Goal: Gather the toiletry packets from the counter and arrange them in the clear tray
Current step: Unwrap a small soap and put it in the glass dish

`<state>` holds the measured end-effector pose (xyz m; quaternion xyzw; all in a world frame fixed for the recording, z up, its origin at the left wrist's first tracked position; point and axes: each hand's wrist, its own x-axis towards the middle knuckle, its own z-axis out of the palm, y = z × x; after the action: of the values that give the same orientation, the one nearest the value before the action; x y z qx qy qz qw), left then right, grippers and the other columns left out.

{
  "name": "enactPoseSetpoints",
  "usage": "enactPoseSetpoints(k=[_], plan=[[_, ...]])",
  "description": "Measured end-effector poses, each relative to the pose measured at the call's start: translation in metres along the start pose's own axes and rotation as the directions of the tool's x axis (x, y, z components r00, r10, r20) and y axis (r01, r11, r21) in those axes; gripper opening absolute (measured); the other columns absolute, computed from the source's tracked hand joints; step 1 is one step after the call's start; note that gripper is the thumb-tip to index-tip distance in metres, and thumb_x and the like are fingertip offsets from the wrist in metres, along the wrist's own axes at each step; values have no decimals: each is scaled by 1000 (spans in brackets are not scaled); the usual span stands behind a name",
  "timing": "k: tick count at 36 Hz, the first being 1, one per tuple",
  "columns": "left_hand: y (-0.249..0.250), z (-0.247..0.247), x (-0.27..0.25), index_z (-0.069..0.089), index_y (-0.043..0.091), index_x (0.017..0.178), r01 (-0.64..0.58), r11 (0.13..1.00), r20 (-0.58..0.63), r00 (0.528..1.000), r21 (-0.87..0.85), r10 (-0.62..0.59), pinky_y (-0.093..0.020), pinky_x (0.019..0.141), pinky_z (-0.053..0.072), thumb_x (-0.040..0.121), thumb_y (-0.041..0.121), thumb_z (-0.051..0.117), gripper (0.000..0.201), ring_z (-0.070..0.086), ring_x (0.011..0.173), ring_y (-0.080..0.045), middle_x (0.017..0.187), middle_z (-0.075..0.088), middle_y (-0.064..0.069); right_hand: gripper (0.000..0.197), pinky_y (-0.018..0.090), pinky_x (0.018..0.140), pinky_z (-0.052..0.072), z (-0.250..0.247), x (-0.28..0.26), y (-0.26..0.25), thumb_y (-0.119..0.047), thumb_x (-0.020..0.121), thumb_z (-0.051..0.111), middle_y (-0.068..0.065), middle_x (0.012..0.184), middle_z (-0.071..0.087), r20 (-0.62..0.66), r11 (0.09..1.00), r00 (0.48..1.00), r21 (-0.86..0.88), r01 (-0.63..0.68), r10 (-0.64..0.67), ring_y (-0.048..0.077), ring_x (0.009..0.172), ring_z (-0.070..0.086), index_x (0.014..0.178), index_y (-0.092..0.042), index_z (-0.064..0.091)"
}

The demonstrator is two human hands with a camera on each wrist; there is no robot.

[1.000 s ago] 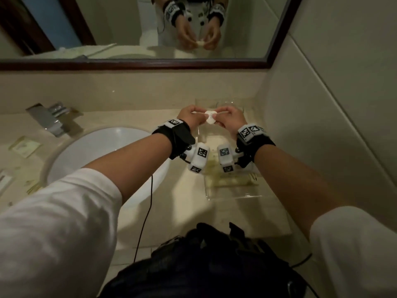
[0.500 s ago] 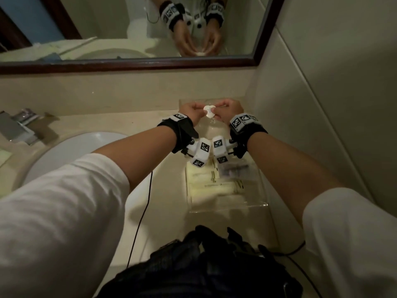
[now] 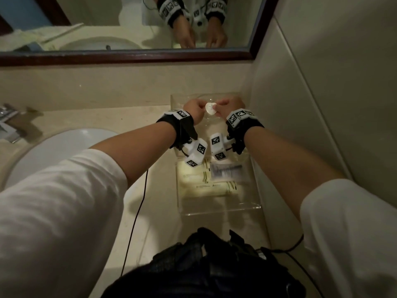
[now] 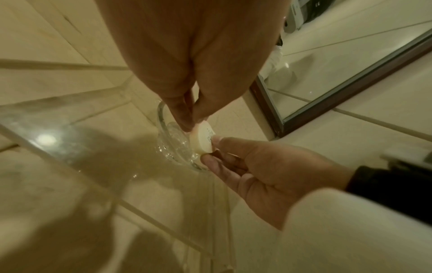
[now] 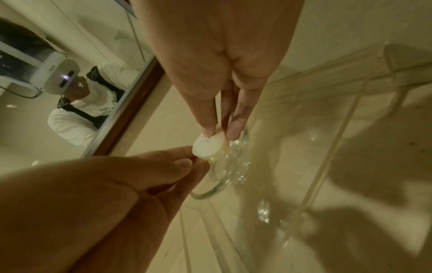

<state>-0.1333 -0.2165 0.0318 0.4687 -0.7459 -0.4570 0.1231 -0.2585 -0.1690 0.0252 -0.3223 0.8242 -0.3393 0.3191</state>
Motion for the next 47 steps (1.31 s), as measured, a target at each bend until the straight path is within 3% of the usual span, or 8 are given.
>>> enactPoseSetpoints(k=[6, 13, 21, 25, 30, 39, 47], plan=[[-1, 2, 8, 64, 10, 121, 26, 994, -13, 1000, 107, -25, -30, 94, 44, 94, 7, 49, 31, 59, 113, -25, 121, 65, -11, 26, 29, 92, 53, 4, 9, 1, -24, 82, 72, 3, 104, 74, 24, 999, 1000, -43, 18, -17, 16, 96, 69, 106, -17, 73], [-3, 1, 16, 64, 10, 121, 93, 989, 17, 995, 119, -95, -32, 97, 44, 94, 9, 48, 31, 58, 114, -25, 123, 64, -10, 24, 19, 73, 43, 4, 13, 2, -23, 86, 66, 4, 107, 72, 60, 990, 997, -132, 46, -39, 17, 98, 67, 108, -16, 73], [5, 0, 23, 61, -2, 120, 141, 947, 6, 989, 290, -149, -35, 99, 43, 96, 6, 41, 32, 56, 117, -32, 124, 61, -19, 20, 18, 73, 40, 9, 20, -1, -18, 86, 65, 2, 109, 70, 70, 982, 997, -179, 51, -39, 16, 96, 65, 105, -14, 72], [1, 0, 28, 61, 5, 121, 137, 912, 2, 989, 386, -149, -32, 94, 44, 95, 10, 42, 33, 57, 116, -29, 124, 62, -14, 17, 19, 74, 40, 12, 24, -1, -18, 86, 64, 1, 107, 71, 60, 980, 997, -190, 62, -51, 17, 99, 65, 100, -14, 73], [4, 2, 29, 64, 1, 115, 131, 879, 32, 986, 459, -164, -37, 99, 46, 93, 6, 44, 31, 59, 112, -31, 120, 64, -16, 18, 18, 73, 41, 13, 27, 4, -20, 84, 67, 0, 106, 72, 63, 988, 996, -141, 66, -58, 12, 88, 63, 100, -16, 74], [0, 2, 37, 64, 7, 116, 123, 811, 66, 979, 572, -195, -39, 100, 46, 88, 12, 51, 31, 60, 111, -29, 119, 64, -10, 19, 19, 78, 44, 17, 29, 9, -15, 85, 67, 6, 107, 71, 11, 991, 997, -111, 81, -80, 19, 99, 66, 103, -11, 73], [4, 5, 36, 63, 3, 116, 81, 805, 61, 988, 588, -144, -36, 98, 46, 94, 6, 40, 32, 59, 113, -31, 122, 62, -15, 19, 18, 80, 44, 16, 28, 9, -16, 86, 66, 7, 109, 71, -2, 991, 997, -107, 75, -75, 19, 101, 65, 103, -10, 73]])
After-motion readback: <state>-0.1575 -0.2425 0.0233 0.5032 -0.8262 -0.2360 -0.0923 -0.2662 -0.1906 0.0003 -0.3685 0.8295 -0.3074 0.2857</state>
